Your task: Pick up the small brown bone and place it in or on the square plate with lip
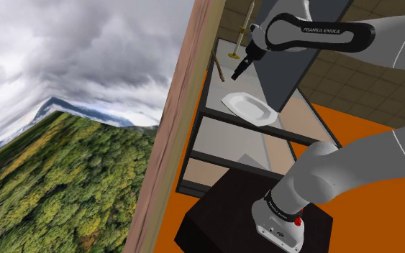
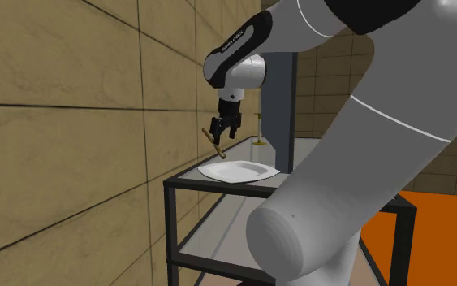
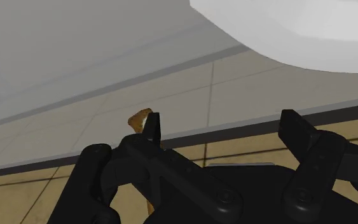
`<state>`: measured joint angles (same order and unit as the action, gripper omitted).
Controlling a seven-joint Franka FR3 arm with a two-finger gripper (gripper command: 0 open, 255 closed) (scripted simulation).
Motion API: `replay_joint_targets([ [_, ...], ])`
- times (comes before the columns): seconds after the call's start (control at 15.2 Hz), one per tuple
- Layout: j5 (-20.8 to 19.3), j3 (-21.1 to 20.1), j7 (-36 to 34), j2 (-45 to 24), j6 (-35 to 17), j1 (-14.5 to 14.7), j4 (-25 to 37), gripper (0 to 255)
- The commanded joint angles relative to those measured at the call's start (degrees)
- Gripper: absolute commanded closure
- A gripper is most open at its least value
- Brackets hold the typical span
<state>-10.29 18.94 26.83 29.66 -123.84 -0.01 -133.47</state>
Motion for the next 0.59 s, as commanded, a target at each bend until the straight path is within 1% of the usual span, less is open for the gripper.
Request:
replay_joint_targets([
  [0.0,1.24,2.56,2.82,-3.14,-4.97,0.85,1.11,0],
  [0.26,6.07,7.82,9.5,-9.55,-12.55,3.56,4.99,0],
  [0.53,13.83,13.19,17.65,-16.01,-18.03,7.06,9.8,0],
])
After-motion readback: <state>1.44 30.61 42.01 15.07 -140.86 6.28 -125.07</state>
